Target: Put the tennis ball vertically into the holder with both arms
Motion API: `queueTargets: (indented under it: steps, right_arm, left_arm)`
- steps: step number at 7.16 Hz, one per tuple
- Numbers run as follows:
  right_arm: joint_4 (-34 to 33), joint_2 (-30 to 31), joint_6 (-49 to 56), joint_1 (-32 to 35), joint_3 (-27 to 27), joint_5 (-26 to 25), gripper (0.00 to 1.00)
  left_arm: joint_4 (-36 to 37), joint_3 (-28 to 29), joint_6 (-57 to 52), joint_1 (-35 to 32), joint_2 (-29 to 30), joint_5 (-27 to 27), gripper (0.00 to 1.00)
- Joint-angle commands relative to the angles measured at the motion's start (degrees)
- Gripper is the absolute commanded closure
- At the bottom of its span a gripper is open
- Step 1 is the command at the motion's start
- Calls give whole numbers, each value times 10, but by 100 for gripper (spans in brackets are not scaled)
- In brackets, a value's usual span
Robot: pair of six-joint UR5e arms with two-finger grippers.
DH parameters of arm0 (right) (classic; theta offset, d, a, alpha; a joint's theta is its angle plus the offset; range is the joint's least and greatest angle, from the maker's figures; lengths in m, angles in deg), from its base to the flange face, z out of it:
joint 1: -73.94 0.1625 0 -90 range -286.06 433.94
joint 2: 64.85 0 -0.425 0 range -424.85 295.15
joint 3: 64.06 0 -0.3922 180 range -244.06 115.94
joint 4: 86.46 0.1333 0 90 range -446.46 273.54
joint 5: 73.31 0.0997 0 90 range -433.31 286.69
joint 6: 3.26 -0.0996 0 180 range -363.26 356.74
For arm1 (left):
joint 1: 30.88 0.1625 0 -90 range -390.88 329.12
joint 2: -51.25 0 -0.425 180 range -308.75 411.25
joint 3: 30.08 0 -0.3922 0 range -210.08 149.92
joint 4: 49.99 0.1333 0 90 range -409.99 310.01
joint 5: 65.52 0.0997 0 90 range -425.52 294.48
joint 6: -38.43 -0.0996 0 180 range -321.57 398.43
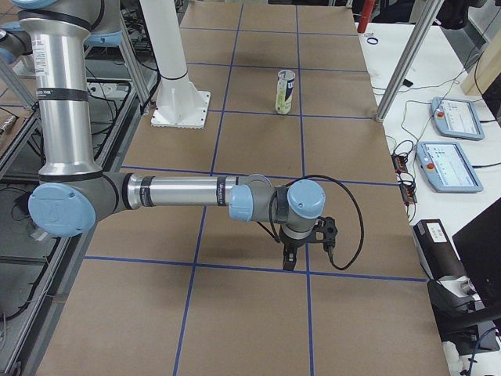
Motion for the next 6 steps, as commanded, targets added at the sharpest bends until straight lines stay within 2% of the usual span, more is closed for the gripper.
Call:
queueTargets:
  steps: [1,6]
  right_arm:
    - [0,4,19,4,-1,0,1]
    - [0,3,18,7,-6,8,1]
  left_arm:
    - [-1,0,0,0,0,0,0]
    - [-1,-1,0,0,-6,-1,0]
